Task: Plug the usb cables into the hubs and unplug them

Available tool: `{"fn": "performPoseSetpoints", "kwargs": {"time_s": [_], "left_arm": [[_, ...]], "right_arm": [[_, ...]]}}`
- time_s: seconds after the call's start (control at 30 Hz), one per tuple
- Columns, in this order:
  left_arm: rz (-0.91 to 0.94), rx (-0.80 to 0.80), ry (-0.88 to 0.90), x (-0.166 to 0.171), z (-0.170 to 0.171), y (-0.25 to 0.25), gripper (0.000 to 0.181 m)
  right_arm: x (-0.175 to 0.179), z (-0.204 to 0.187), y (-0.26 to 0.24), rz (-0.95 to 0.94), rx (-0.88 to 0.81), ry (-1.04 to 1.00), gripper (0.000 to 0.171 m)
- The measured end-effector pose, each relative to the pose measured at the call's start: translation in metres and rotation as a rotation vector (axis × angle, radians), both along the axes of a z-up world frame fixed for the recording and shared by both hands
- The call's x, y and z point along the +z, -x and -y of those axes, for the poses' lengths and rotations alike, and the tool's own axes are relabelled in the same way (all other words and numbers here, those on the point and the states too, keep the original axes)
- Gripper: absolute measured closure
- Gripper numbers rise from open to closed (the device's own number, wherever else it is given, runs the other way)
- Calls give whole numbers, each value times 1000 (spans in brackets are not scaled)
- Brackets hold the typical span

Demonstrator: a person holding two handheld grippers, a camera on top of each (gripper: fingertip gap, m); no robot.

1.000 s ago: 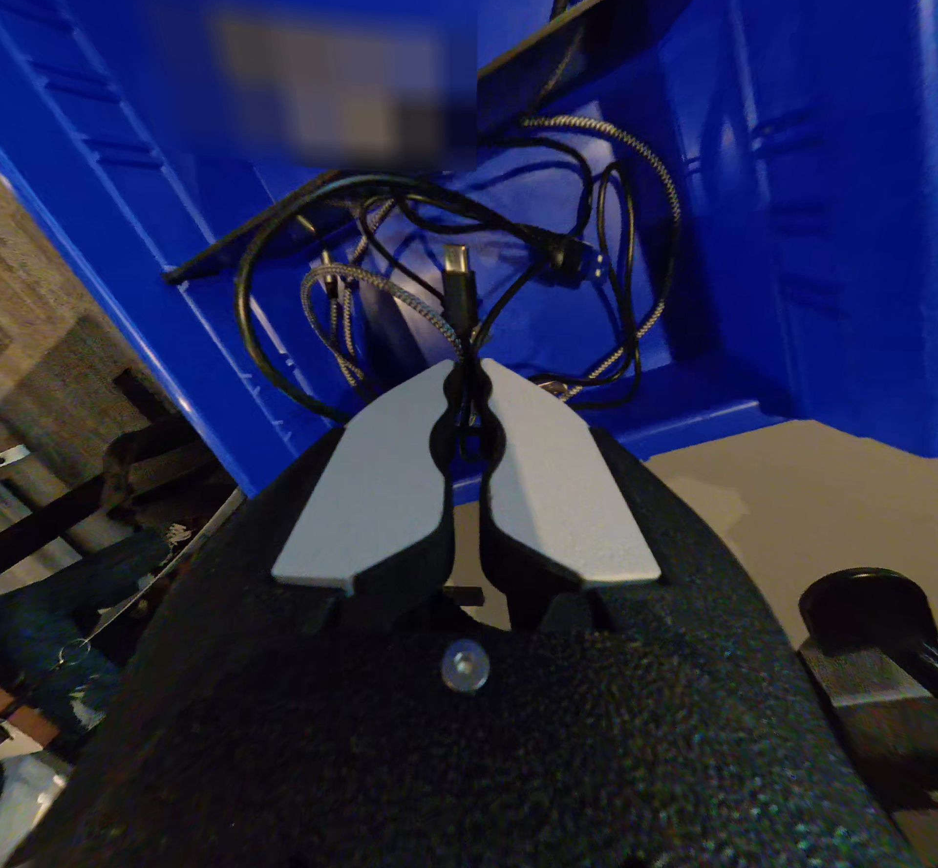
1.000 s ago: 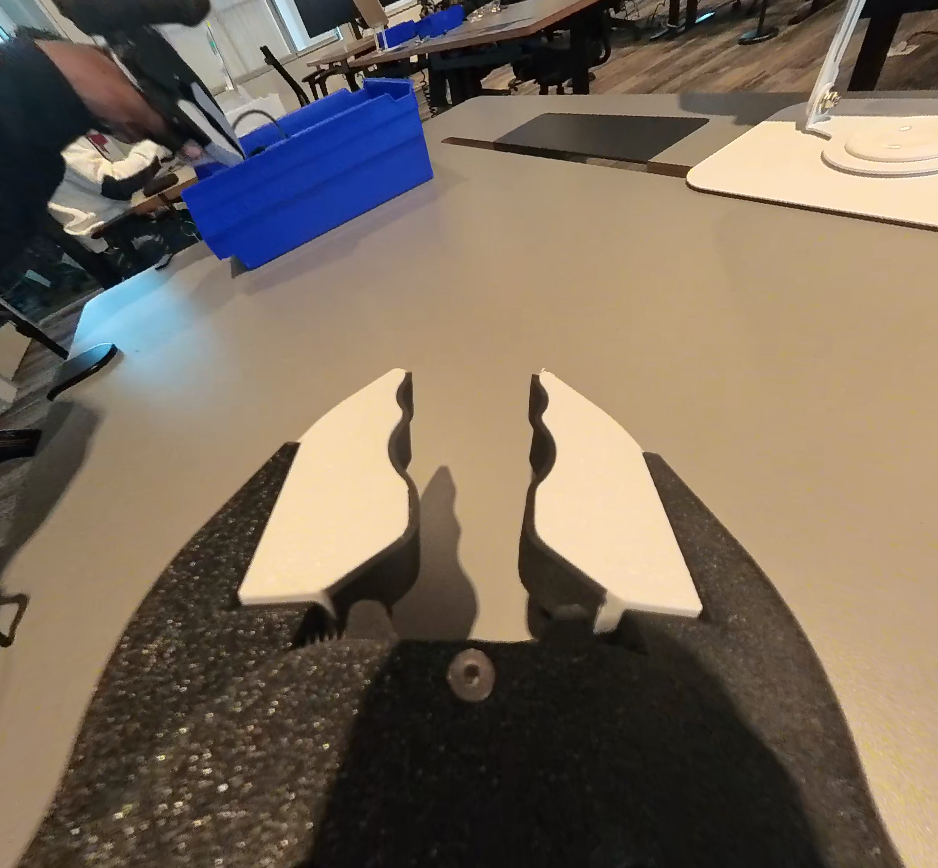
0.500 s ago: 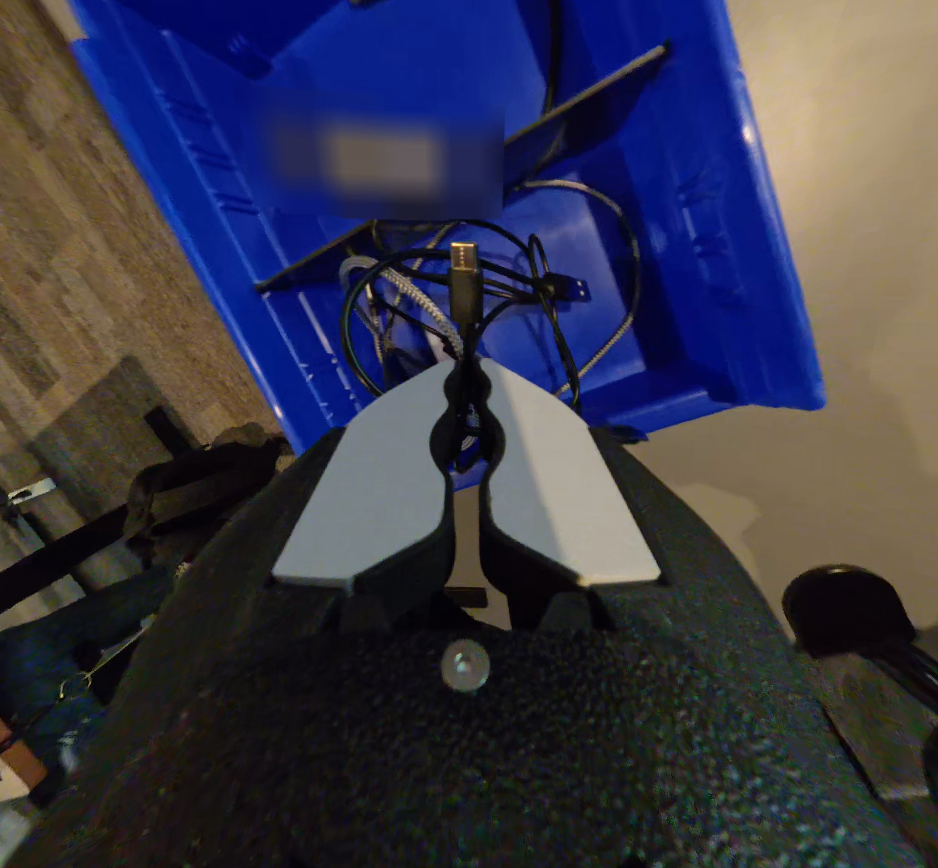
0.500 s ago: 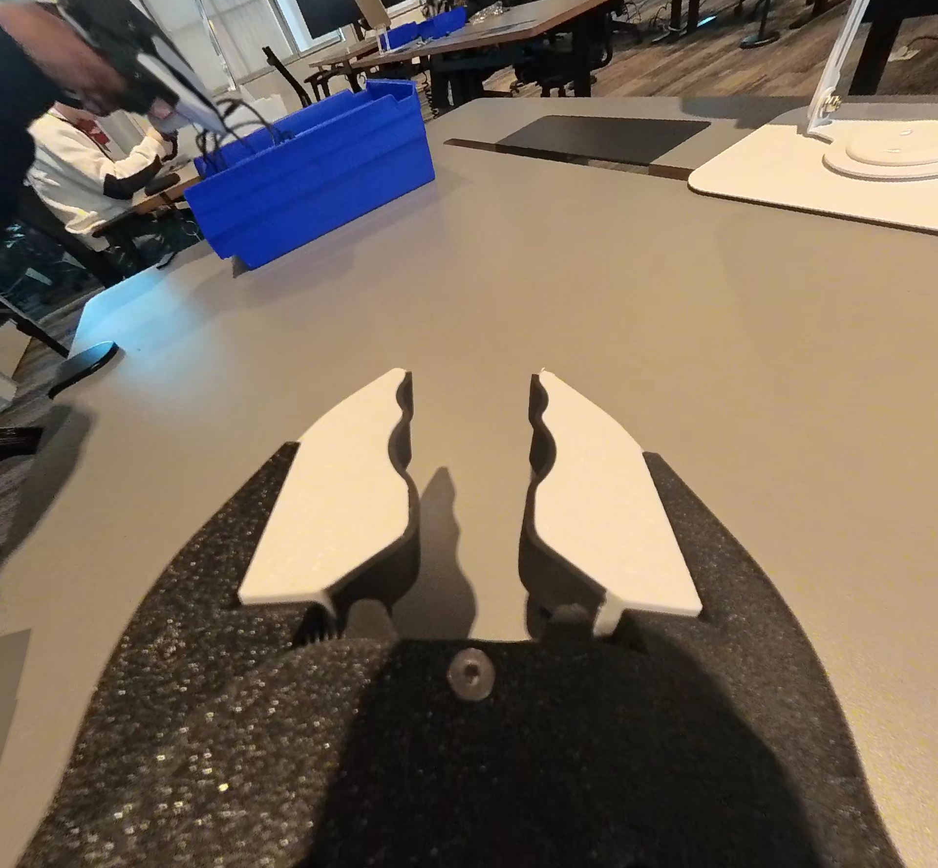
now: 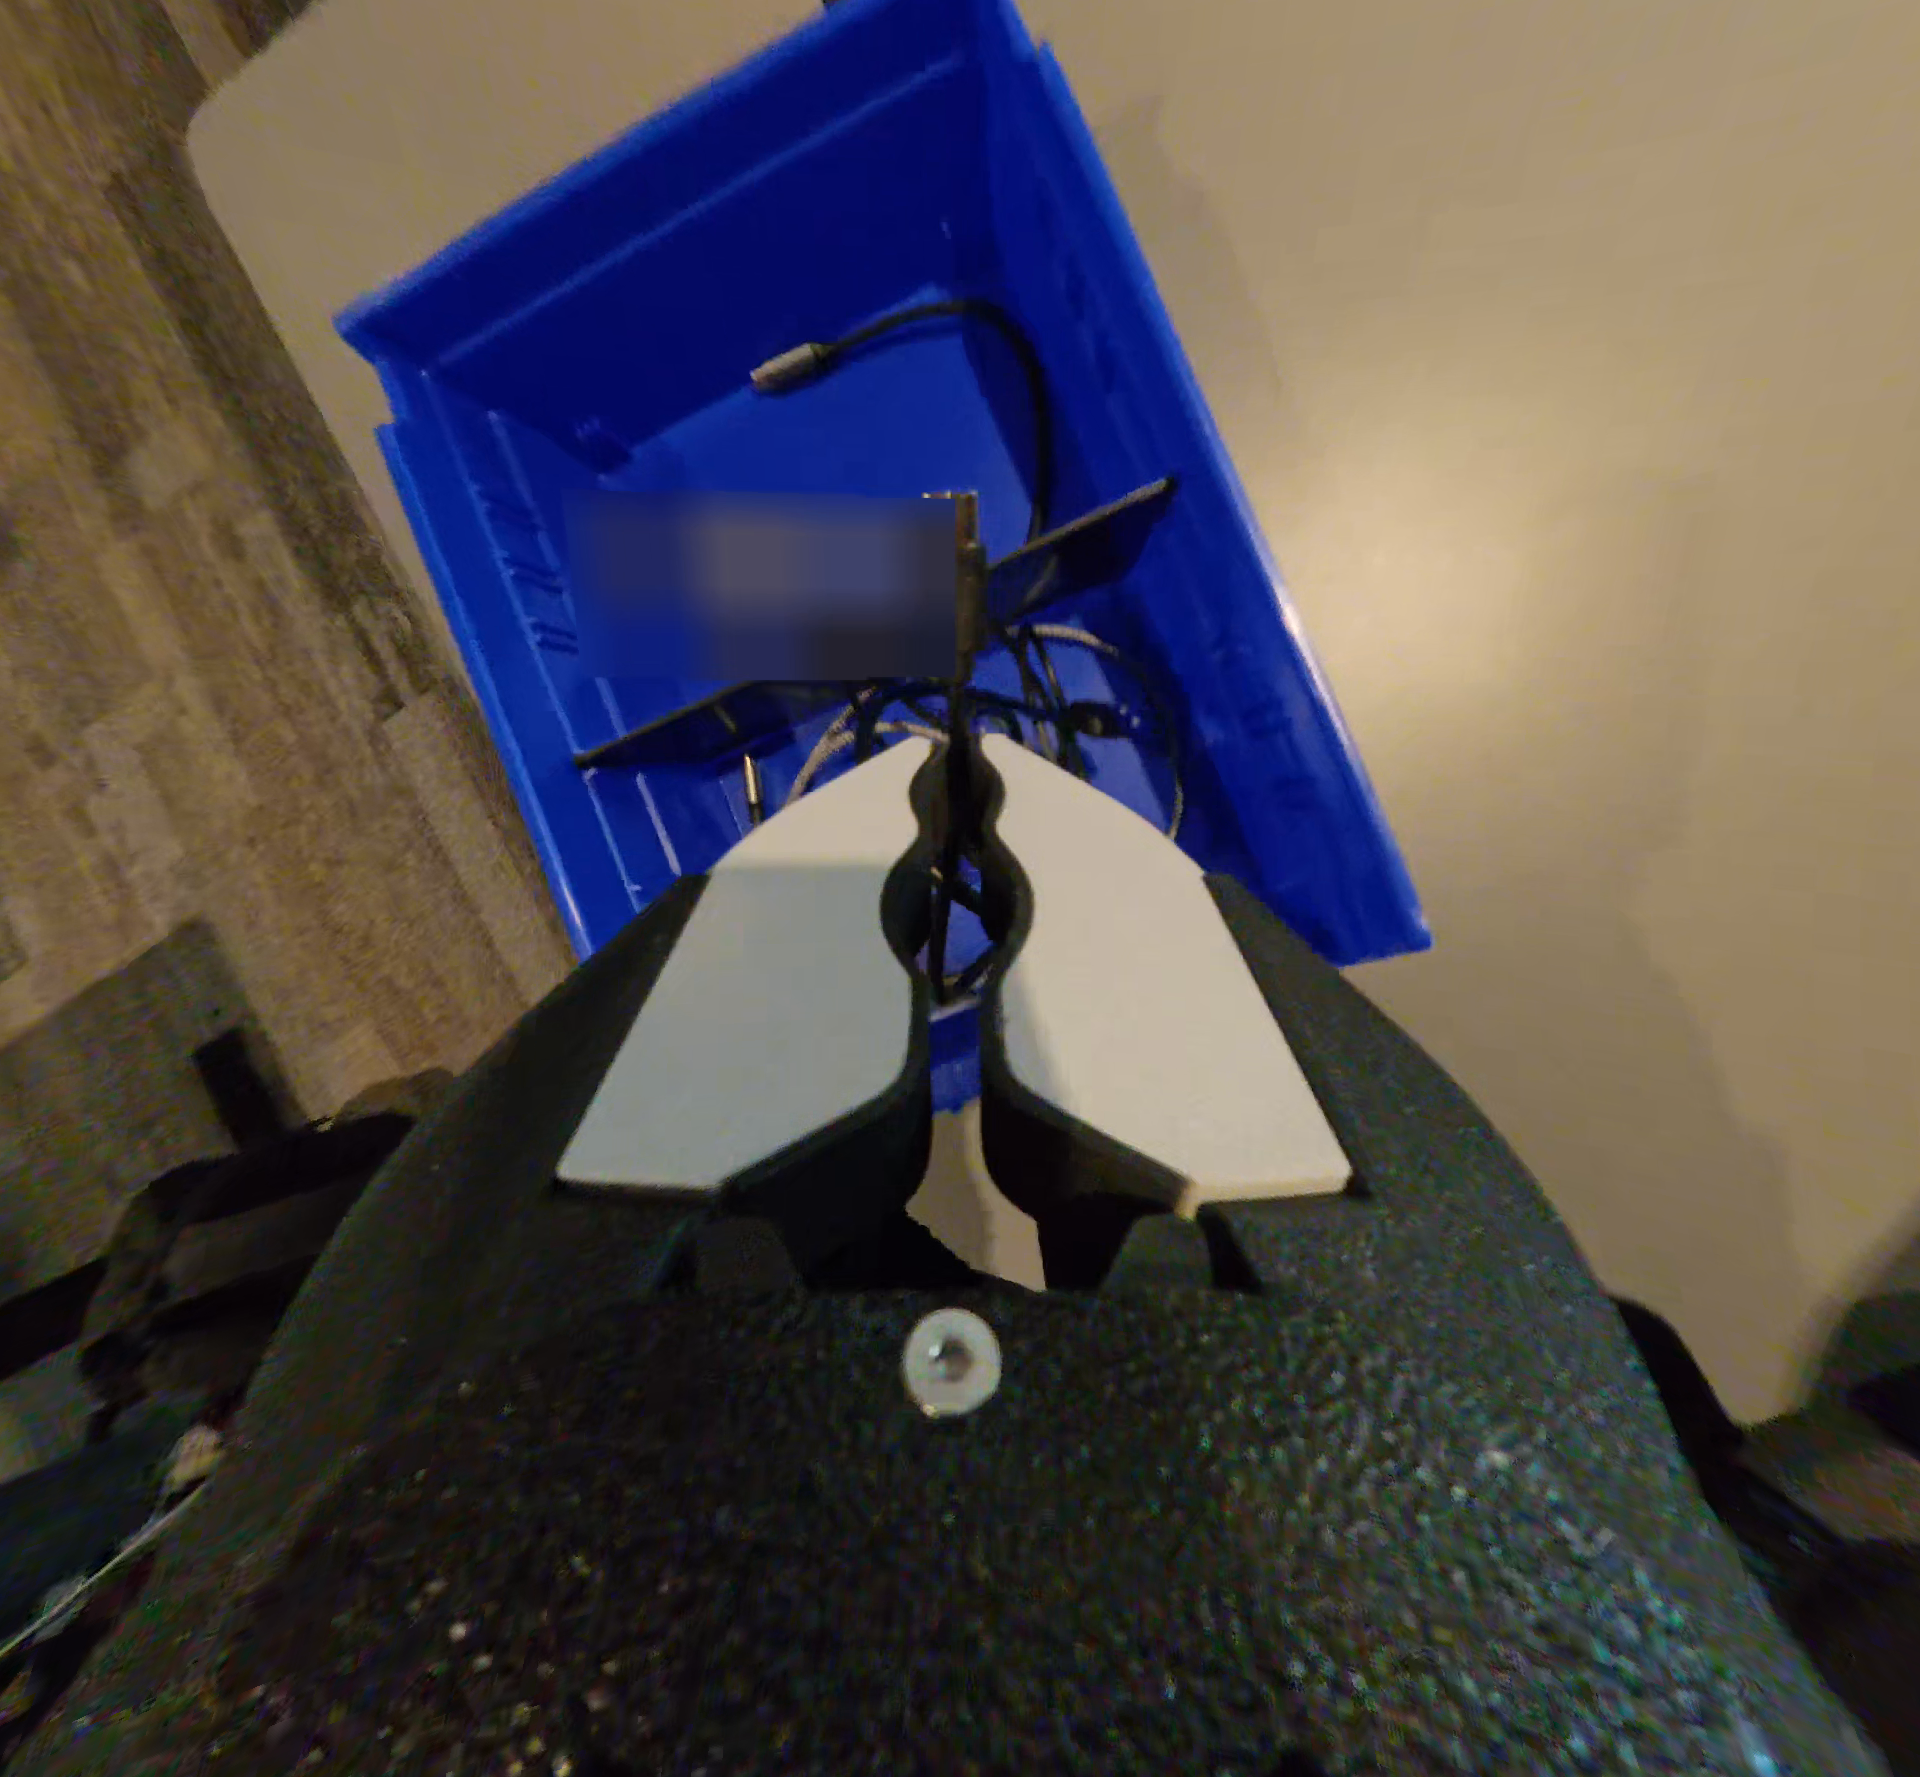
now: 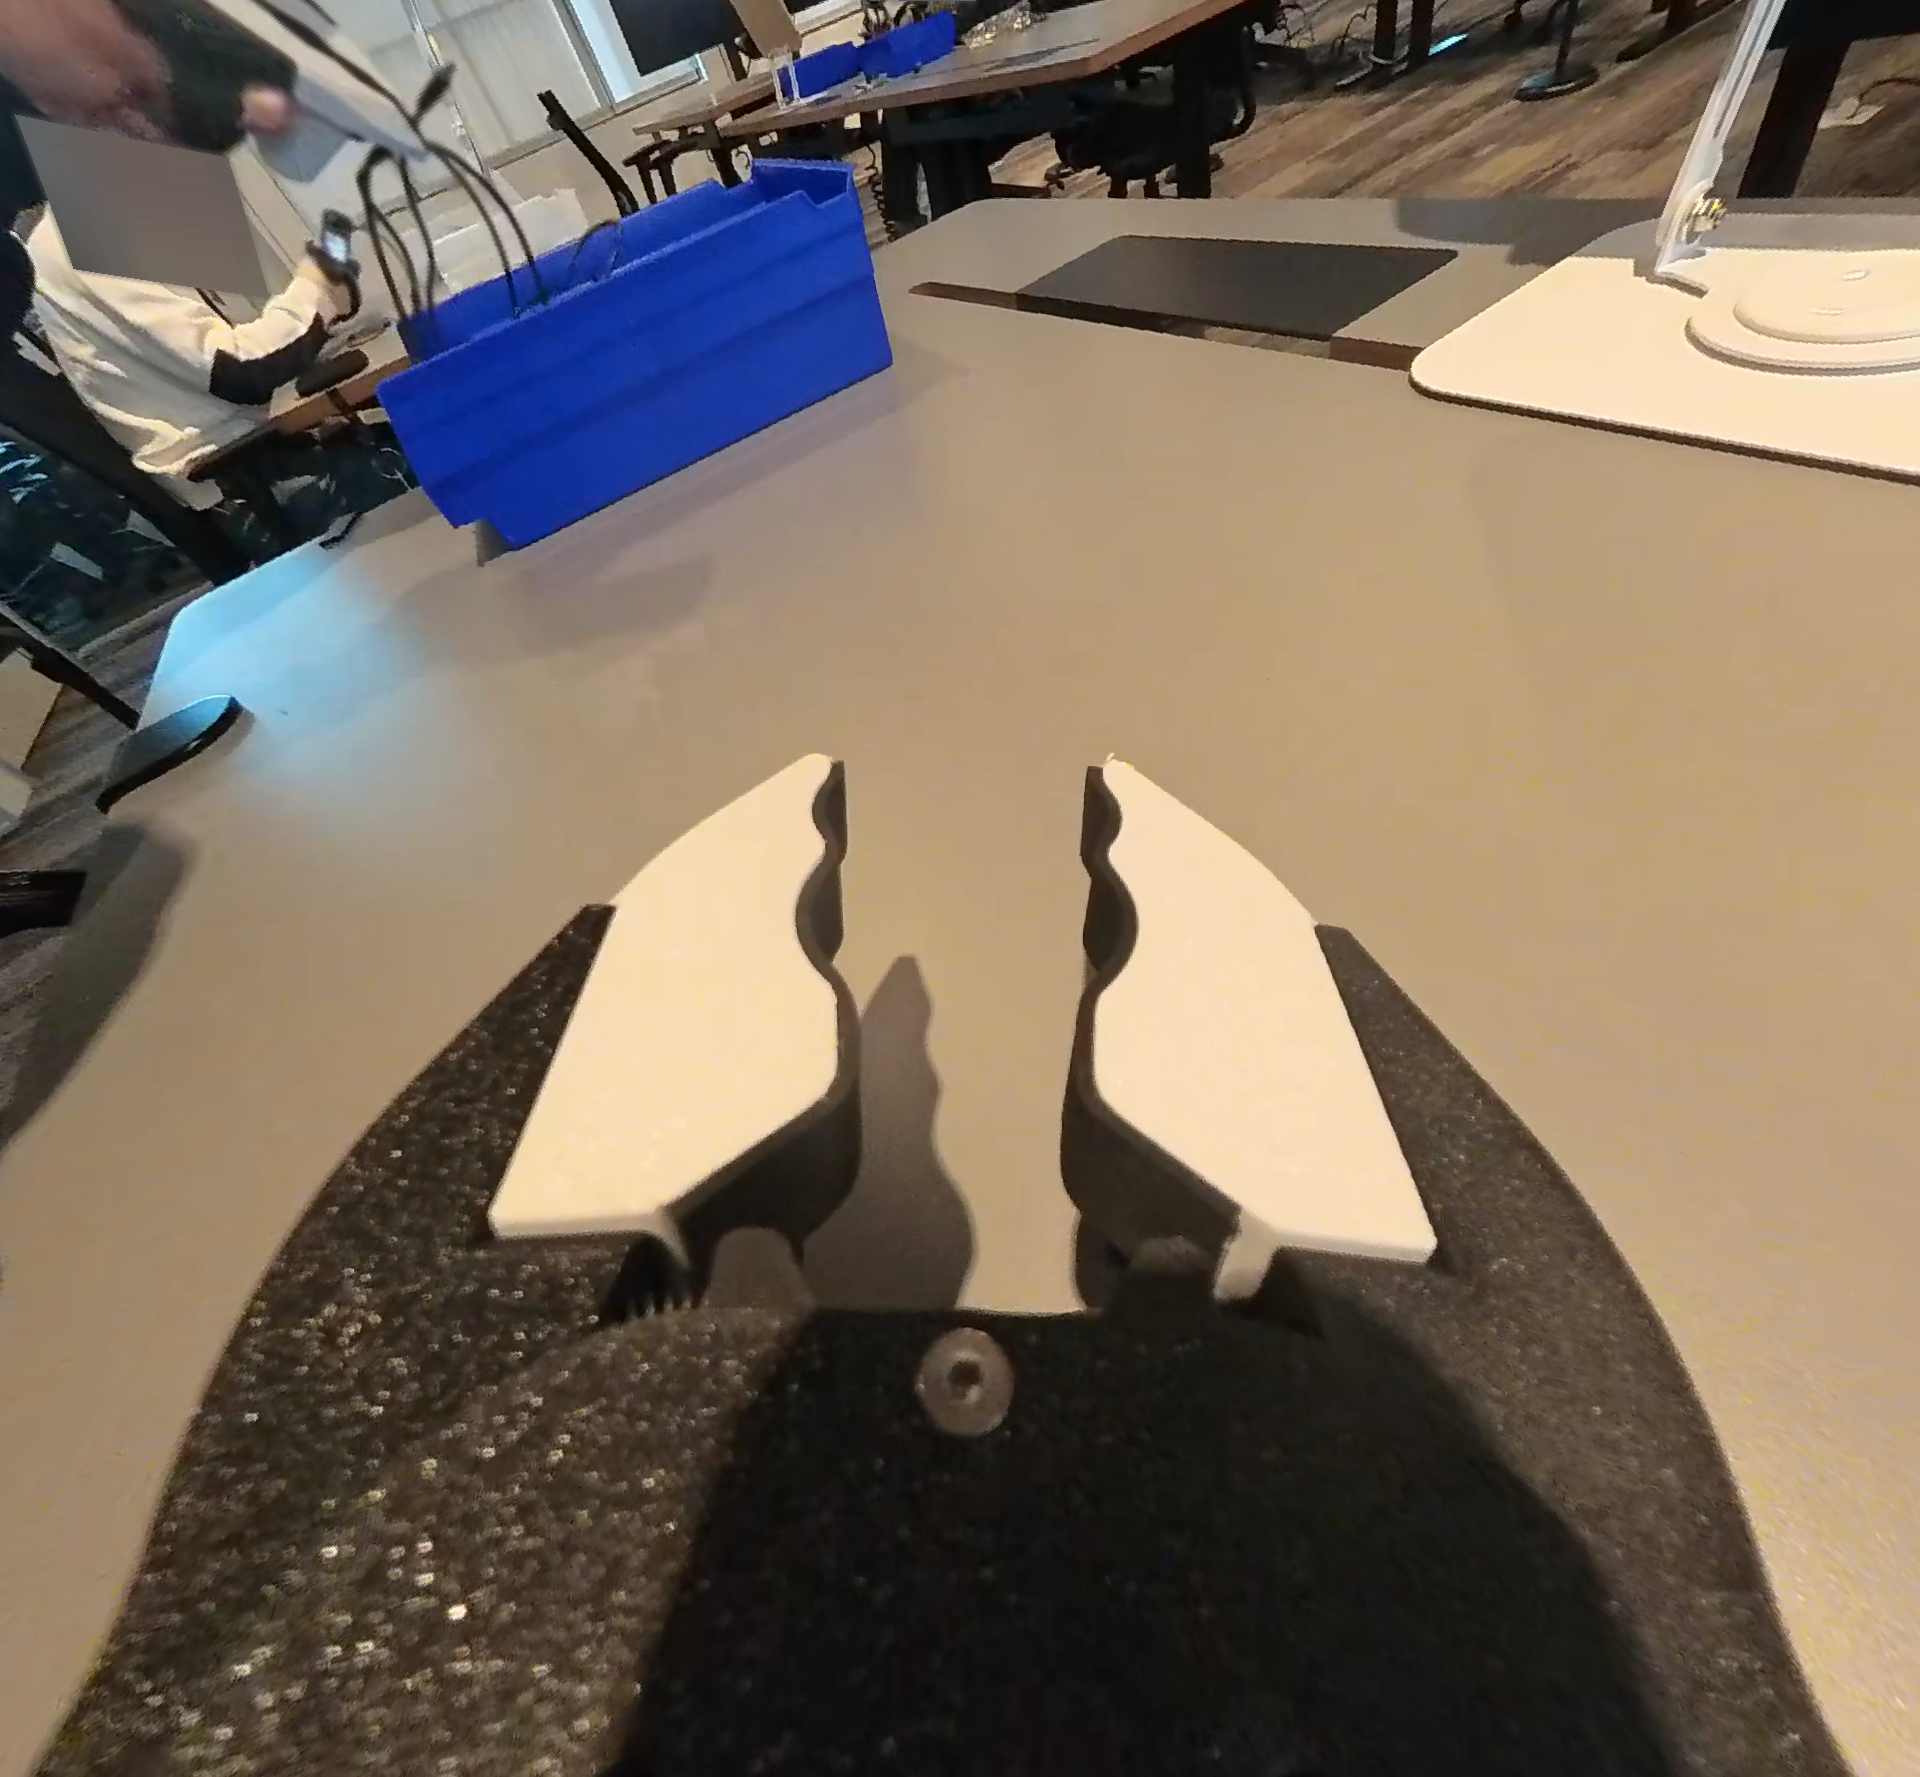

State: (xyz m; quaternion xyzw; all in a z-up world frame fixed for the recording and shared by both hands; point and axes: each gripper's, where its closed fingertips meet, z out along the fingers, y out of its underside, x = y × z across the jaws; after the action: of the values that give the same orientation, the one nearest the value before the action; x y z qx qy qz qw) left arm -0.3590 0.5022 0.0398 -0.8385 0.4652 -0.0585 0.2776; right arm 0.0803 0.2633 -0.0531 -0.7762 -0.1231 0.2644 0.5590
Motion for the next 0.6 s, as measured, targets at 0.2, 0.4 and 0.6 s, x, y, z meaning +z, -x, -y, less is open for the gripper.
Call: {"fn": "performPoseSetpoints", "kwargs": {"time_s": [0.2,0.4,0.6], "left_arm": [[-45,58,-131,25,-11,8,178],[29,97,-260,67,-16,5,178],[-58,116,-263,61,-16,13,178]], "right_arm": [[1,0,0,-2,2,-5,128],[2,2,1,-2,8,-14,128],[3,3,2,-6,14,-19,127]]}}
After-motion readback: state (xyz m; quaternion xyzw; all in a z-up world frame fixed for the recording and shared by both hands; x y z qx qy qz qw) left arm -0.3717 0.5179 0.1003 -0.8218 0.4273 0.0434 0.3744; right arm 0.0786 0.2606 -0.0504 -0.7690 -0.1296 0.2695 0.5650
